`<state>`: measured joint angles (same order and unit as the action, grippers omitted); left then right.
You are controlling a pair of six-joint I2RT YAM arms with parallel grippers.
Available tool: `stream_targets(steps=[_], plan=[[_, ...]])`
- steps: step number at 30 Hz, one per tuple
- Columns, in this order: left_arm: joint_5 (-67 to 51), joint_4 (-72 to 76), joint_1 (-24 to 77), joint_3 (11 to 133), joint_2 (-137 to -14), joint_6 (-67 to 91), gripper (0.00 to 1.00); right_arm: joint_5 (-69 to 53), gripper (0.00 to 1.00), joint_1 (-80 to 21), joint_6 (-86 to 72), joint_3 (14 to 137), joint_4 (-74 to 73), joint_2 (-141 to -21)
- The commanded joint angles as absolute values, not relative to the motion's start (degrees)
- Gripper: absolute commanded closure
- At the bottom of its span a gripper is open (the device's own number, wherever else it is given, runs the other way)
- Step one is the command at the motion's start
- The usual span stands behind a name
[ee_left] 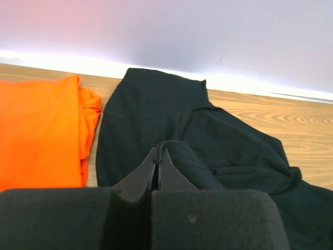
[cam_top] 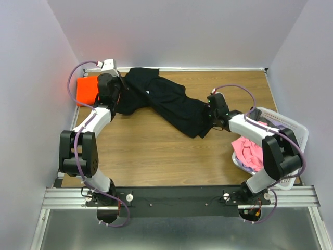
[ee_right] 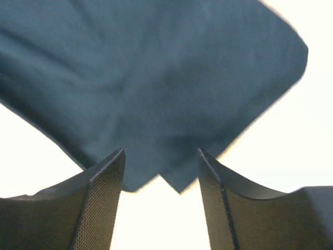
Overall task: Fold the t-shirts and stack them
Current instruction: Flatten the tshirt out
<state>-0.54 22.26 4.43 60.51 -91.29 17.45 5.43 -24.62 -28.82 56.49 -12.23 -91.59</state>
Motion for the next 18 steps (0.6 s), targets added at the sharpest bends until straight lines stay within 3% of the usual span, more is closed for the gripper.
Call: stream_targets(steps=[1, 9, 18], plan=[[-3.9, 25.1, 4.0, 60.1, -90.8, 17.9, 1.0, 9.1, 0.39, -27.1, -31.6, 51.7, -17.7, -89.5], [-5.1, 25.1, 3.8, 60.0, -91.0, 17.8, 1.0, 11.3, 0.51, -30.2, -33.5, 48.8, -19.6, -91.1], [-5.3, 24.9, 3.7, 59.9, -90.7, 17.7, 1.0, 14.6, 0.54, -30.6, -33.7, 49.6, -19.5, -96.0]])
